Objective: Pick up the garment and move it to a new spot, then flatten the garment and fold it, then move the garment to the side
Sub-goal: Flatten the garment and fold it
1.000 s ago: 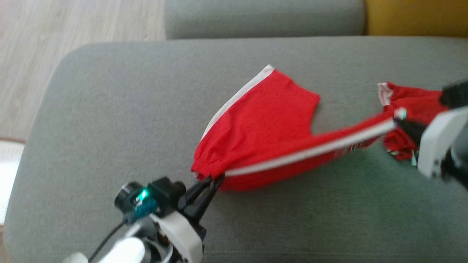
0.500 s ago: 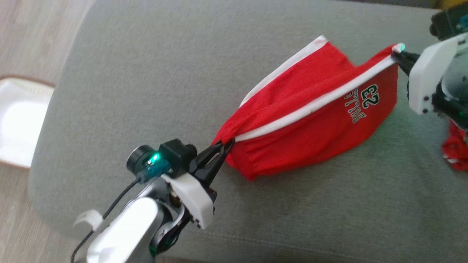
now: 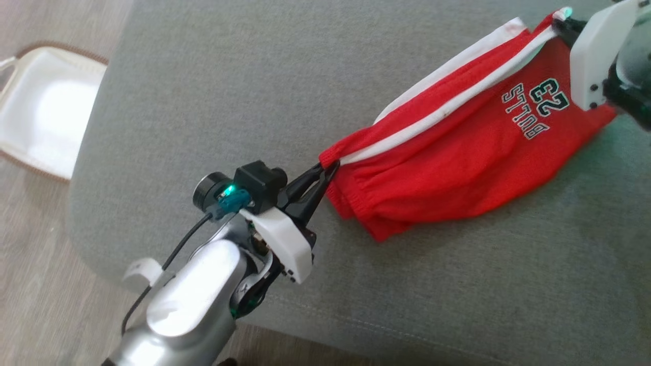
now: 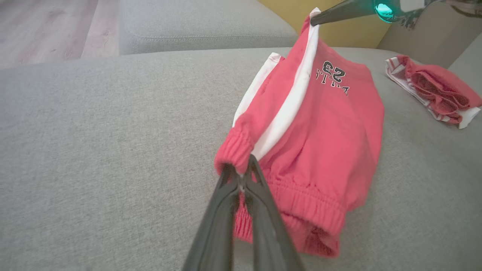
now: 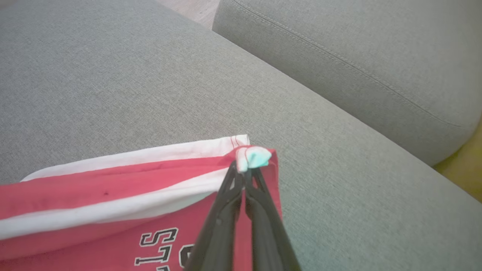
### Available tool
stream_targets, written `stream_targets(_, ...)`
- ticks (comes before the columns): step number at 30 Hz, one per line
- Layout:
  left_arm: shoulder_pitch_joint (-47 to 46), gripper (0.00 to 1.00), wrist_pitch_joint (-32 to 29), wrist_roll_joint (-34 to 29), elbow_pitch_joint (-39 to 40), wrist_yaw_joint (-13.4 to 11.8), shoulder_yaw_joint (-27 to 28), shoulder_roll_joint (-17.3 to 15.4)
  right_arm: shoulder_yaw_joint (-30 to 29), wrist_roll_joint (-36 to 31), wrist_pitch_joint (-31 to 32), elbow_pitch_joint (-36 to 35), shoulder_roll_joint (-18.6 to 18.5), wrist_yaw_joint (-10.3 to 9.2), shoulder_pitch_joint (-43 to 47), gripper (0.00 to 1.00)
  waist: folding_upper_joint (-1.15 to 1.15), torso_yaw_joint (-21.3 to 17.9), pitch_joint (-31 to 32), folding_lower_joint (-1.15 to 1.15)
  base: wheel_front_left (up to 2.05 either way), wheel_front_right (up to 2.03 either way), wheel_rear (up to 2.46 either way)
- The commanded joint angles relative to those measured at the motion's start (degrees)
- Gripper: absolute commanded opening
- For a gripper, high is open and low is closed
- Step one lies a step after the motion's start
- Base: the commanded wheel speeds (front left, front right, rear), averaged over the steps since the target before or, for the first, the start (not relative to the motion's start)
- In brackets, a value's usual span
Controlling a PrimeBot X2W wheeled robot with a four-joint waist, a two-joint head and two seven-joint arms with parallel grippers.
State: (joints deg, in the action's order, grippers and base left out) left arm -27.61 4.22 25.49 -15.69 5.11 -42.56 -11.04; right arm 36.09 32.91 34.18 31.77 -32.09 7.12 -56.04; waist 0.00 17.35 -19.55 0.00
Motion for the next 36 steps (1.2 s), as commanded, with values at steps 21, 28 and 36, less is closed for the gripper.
stream_targets(21,-4.9,1.00,5.7,0.9,-6.5,-1.9,2.9,0.5,9.2,3.4,-17.7,10.1,2.6,0.36,-6.3,1.00,0.00,-1.1,0.4,0.00,0.00,0.00,0.00)
stream_targets(28,-3.9,1.00,7.7,1.7,-5.0,-5.5,6.6,-1.5,8.8,4.9,-31.3,9.2,5.0,0.36,-2.2,1.00,0.00,-5.1,4.6,0.00,0.00,0.00,0.00)
stream_targets(36,-0.5,1.00,9.7,3.6,-0.8,-11.0,12.7,-3.0,5.1,4.8,-43.4,7.9,7.3,0.36,5.2,1.00,0.00,-9.3,9.6,0.00,0.00,0.00,0.00)
